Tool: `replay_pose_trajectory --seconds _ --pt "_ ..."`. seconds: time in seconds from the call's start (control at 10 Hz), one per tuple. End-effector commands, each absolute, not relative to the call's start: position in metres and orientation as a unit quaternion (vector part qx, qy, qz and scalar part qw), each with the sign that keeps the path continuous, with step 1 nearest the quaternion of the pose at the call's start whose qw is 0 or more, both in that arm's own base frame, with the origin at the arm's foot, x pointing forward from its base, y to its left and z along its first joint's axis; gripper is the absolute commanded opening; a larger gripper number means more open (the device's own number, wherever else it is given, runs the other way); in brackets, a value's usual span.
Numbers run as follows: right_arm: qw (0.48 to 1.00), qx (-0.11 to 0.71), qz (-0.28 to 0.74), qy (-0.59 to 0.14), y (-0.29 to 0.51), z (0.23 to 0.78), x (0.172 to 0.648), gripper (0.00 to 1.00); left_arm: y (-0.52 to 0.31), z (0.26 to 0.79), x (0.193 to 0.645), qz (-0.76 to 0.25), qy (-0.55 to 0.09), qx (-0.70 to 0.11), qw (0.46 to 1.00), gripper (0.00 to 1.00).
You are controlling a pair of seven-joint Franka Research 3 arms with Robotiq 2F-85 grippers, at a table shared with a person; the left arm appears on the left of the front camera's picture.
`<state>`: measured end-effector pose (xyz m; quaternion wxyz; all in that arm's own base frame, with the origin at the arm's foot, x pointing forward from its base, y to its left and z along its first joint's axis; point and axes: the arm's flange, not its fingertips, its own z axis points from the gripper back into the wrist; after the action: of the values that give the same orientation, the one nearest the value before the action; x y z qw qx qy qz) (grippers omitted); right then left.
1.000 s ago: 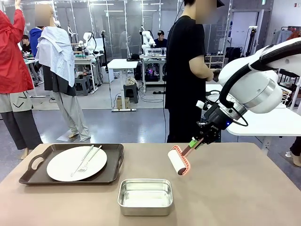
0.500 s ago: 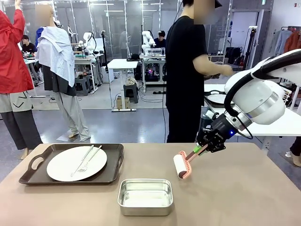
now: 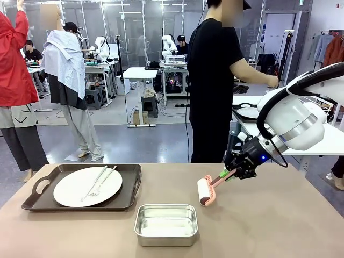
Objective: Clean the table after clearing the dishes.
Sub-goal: When the left (or right) Handle tray is removed, use the left hand (or right hand) to clean the left (or right) side of the table with the Lint Roller.
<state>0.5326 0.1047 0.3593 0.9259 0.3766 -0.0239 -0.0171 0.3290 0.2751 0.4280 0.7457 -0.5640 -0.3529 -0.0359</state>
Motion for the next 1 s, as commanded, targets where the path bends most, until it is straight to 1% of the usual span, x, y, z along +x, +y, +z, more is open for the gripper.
replay_pose_trajectory --seconds 0.0,0.2,0.7,0.9 --pt "0.923 0.383 -0.042 -0.024 0.101 0.351 0.532 0.21 0.277 0.429 0.327 -0.036 -0.355 -0.564 0.745 1.00" --pt "0.925 0.375 -0.059 -0.015 0.088 0.338 0.532 0.21 0.277 0.429 0.327 -0.036 -0.355 -0.564 0.745 1.00" --pt "0.925 0.364 -0.108 -0.029 -0.004 0.323 0.528 0.21 0.277 0.429 0.327 -0.036 -0.355 -0.564 0.745 1.00" --pt "0.934 0.343 -0.093 -0.041 -0.043 0.327 0.533 0.21 0.277 0.429 0.327 -0.036 -0.355 -0.564 0.745 1.00"
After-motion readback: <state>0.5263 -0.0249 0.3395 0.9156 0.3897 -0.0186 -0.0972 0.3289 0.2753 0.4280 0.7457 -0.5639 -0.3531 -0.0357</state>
